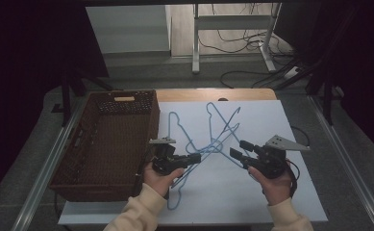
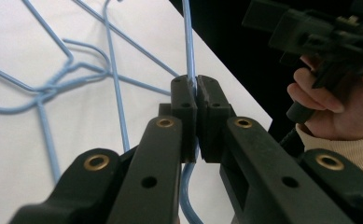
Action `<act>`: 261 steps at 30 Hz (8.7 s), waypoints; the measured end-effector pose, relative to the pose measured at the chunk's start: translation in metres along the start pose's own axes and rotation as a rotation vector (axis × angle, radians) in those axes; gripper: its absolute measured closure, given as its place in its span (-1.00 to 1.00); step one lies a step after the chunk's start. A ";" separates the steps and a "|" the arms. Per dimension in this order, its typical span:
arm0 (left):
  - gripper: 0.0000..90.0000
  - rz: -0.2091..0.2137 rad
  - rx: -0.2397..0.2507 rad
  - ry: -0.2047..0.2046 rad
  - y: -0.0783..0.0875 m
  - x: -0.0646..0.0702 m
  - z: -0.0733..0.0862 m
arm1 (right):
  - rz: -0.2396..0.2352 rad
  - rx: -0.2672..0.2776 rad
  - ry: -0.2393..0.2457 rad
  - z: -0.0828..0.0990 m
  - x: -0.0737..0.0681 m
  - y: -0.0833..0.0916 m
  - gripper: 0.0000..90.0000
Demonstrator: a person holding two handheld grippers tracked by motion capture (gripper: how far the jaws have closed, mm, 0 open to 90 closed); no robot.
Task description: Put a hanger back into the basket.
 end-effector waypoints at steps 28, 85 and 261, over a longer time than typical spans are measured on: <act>0.94 -0.010 0.038 -0.006 0.040 -0.015 -0.021 | -0.052 -0.166 -0.089 0.029 0.009 -0.026 -0.10; 0.94 -0.176 0.306 0.153 0.277 -0.128 0.022 | -0.012 -0.187 -0.097 0.035 0.018 -0.030 -0.06; -0.50 -0.242 -0.128 -0.205 0.131 -0.052 0.046 | 0.305 -0.650 0.204 0.079 0.079 -0.064 0.49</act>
Point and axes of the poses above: each handheld gripper's, and its own axes: y roughly backward along the jaws, z roughly out of its underside, x roughly to its right, the point moved 10 cm from there along -y, roughly forward along the jaws, and after that the axes turned 11 degrees about -y, right-handed, at the moved point
